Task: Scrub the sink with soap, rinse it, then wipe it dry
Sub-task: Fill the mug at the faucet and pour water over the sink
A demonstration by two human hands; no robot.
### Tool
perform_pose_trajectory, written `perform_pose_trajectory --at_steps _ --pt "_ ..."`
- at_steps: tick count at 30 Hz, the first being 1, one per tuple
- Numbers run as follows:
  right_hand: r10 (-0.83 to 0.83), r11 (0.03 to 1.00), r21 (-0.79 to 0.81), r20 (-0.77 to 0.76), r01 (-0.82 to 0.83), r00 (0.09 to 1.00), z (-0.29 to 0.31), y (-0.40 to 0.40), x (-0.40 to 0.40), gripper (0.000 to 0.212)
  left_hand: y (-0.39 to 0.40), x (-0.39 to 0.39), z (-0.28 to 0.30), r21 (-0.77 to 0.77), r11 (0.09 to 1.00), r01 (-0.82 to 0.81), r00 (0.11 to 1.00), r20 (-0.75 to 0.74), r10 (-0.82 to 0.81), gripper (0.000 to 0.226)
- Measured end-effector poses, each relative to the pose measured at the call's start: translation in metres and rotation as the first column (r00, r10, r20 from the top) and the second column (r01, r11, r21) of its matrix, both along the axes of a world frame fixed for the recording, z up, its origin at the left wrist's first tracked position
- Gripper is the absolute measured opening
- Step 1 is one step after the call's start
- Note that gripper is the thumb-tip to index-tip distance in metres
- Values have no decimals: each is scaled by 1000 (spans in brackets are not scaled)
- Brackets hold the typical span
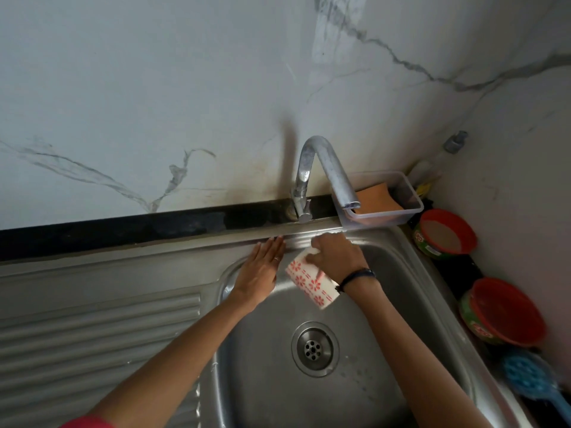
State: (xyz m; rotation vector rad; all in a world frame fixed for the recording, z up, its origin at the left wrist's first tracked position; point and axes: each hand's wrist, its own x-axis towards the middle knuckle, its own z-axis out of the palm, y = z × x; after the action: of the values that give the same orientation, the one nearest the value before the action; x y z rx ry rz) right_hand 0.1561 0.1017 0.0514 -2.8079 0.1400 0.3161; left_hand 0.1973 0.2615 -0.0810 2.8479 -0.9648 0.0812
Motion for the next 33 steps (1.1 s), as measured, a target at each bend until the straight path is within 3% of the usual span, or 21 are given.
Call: perform_pose_trajectory --at_steps 5,8,11,14,16,19,21,23,25,28,30,33 --pt "-60 996 -51 132 68 989 5 -16 4 24 -19 5 -4 40 997 65 998 -30 -64 69" --pt "-81 986 -139 90 93 993 -2 -35 -12 27 -37 4 5 -101 992 78 996 -27 -81 58" --pt "-151 972 -177 47 157 987 -7 -52 -33 30 -51 2 27 -369 912 -177 984 -69 163 35" --pt "-205 969 -146 -20 199 979 -13 -58 -47 34 -66 9 55 -501 713 -490 870 -336 361 34" --pt "-226 970 -103 -46 220 973 -17 -57 -54 36 -76 23 68 -526 653 -545 832 -434 346 43" --pt "-268 962 37 -44 270 962 -26 -59 -60 34 -89 42 86 -479 666 -571 808 -473 353 44" --pt "-317 923 218 -37 317 948 -32 -60 -62 26 -96 50 91 -474 628 -618 773 -513 374 39" --pt "-409 805 453 -43 383 912 -36 -61 -65 6 -101 54 90 -469 553 -689 712 -582 394 33" --pt "-487 655 633 -64 413 871 -37 -60 -68 19 -102 58 85 -485 432 -760 636 -691 343 31" --pt "-522 493 757 -138 430 842 -42 -57 -69 16 -97 57 84 -485 163 -859 498 -866 47 27" --pt "-512 451 792 -147 411 846 -48 -50 -69 12 -93 55 87 -426 66 -902 416 -901 -123 30" --pt "-517 468 811 -70 351 853 -57 -40 -68 18 -90 55 90 -361 22 -932 344 -905 -249 37"
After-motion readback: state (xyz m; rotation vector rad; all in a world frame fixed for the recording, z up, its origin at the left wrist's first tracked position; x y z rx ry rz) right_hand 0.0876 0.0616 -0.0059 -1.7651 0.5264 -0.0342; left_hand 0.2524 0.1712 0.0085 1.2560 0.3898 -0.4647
